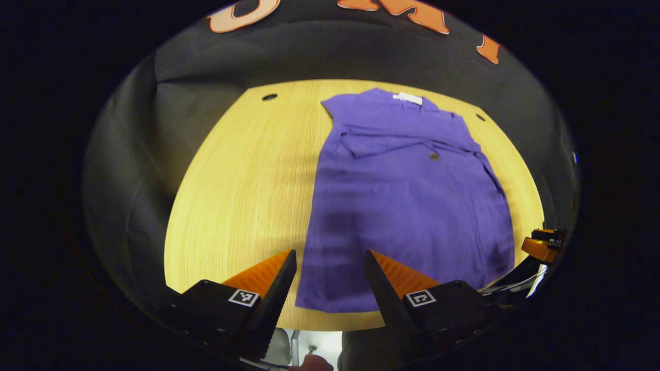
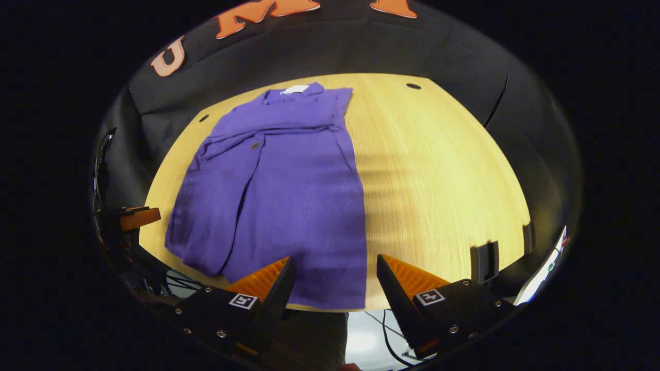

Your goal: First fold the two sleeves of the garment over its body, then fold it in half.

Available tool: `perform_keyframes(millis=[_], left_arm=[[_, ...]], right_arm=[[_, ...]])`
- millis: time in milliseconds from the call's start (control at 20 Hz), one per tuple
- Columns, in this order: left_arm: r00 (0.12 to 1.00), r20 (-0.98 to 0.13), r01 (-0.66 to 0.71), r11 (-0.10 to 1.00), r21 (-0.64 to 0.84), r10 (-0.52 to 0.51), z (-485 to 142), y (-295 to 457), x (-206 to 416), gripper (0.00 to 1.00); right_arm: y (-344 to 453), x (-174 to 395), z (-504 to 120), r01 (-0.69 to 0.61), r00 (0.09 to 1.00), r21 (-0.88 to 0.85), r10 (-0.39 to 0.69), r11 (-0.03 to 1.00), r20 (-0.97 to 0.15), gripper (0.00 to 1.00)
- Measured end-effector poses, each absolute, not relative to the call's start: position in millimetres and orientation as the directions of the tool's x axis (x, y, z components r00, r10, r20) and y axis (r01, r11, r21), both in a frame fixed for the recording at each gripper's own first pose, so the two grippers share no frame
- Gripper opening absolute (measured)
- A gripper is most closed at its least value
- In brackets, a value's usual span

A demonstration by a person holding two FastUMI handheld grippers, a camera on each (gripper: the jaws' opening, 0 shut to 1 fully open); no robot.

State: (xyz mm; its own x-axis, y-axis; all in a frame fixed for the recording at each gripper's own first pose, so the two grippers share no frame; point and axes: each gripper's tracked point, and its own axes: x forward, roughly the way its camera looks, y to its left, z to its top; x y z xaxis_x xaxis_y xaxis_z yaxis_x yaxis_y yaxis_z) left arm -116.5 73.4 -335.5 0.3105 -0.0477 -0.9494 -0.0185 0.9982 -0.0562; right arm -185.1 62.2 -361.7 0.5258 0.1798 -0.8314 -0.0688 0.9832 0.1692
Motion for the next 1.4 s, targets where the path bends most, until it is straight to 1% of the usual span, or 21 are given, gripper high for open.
perform_keyframes(millis=[100, 200, 300, 350, 450, 550, 650, 850, 950, 1000, 1050, 1100, 1200, 1250, 1300, 1350, 1400], left_arm=[[0.244, -0.968, -0.032, 0.997, -0.070, -0.060, -351.3, 74.2, -125.1, 0.88], [0.144, -0.984, -0.057, 0.992, -0.116, -0.107, -367.2, 71.1, -137.8, 0.88], [0.092, -0.990, -0.070, 0.991, -0.116, -0.110, -372.2, 76.9, -146.9, 0.91], [0.075, -0.992, -0.069, 0.992, -0.107, -0.102, -374.9, 80.1, -152.0, 0.89], [0.024, -0.994, -0.067, 0.992, -0.106, -0.104, -380.6, 82.8, -162.5, 0.89], [-0.006, -0.995, -0.072, 0.992, -0.102, -0.102, -384.6, 84.7, -171.7, 0.89], [-0.016, -0.995, -0.064, 0.993, -0.095, -0.096, -390.3, 84.6, -173.8, 0.89], [-0.051, -0.996, -0.010, 0.997, -0.077, -0.077, -396.7, 80.3, -168.8, 0.87], [-0.072, -0.995, 0.010, 0.997, -0.073, -0.072, -396.8, 79.0, -167.3, 0.87], [-0.088, -0.993, 0.015, 0.997, -0.075, -0.073, -397.6, 78.6, -168.6, 0.87], [-0.104, -0.991, 0.005, 0.997, -0.082, -0.081, -396.8, 76.9, -171.0, 0.92], [-0.126, -0.988, -0.015, 0.996, -0.087, -0.088, -397.8, 72.1, -173.3, 0.80], [-0.161, -0.980, -0.066, 0.992, -0.107, -0.116, -394.3, 64.3, -173.4, 0.47], [-0.170, -0.978, -0.060, 0.992, -0.109, -0.117, -394.1, 63.2, -171.7, 0.30], [-0.171, -0.976, -0.049, 0.991, -0.124, -0.131, -393.4, 62.3, -171.3, 0.23], [-0.167, -0.976, -0.053, 0.990, -0.130, -0.137, -398.1, 62.5, -170.6, 0.19], [-0.169, -0.974, -0.045, 0.988, -0.145, -0.151, -392.6, 62.8, -168.0, 0.16]], right_arm=[[56.9, -191.1, -371.3, -0.061, 0.492, 0.157, 0.166, 0.986, -0.855, 0.95], [58.6, -201.1, -382.1, -0.051, 0.447, 0.165, 0.170, 0.985, -0.878, 0.95], [59.6, -209.0, -390.1, -0.024, 0.401, 0.177, 0.172, 0.984, -0.900, 0.95], [58.2, -210.5, -391.0, -0.017, 0.391, 0.173, 0.166, 0.985, -0.905, 0.95], [59.3, -218.4, -396.7, -0.013, 0.358, 0.173, 0.166, 0.985, -0.919, 0.95], [61.0, -228.3, -405.1, -0.011, 0.311, 0.174, 0.169, 0.985, -0.935, 0.95], [62.6, -234.0, -411.3, -0.015, 0.277, 0.166, 0.163, 0.986, -0.947, 0.95], [66.0, -246.6, -424.4, -0.008, 0.210, 0.146, 0.144, 0.989, -0.967, 0.95], [63.0, -241.9, -424.7, -0.005, 0.217, 0.127, 0.126, 0.992, -0.968, 0.95], [59.7, -241.2, -426.6, -0.008, 0.204, 0.106, 0.106, 0.994, -0.973, 0.93], [58.9, -239.6, -426.4, -0.002, 0.200, 0.108, 0.106, 0.994, -0.974, 0.85], [59.8, -235.7, -426.5, -0.002, 0.202, 0.116, 0.114, 0.993, -0.973, 0.79], [63.6, -226.0, -425.4, 0.013, 0.215, 0.148, 0.142, 0.989, -0.966, 0.55], [68.2, -224.0, -424.2, 0.036, 0.211, 0.173, 0.162, 0.984, -0.964, 0.43], [70.0, -222.0, -424.2, 0.054, 0.209, 0.189, 0.174, 0.981, -0.962, 0.31], [72.1, -223.9, -422.9, 0.057, 0.188, 0.207, 0.193, 0.977, -0.963, 0.09], [75.5, -222.1, -421.5, 0.061, 0.189, 0.236, 0.221, 0.970, -0.957, 0.07]])
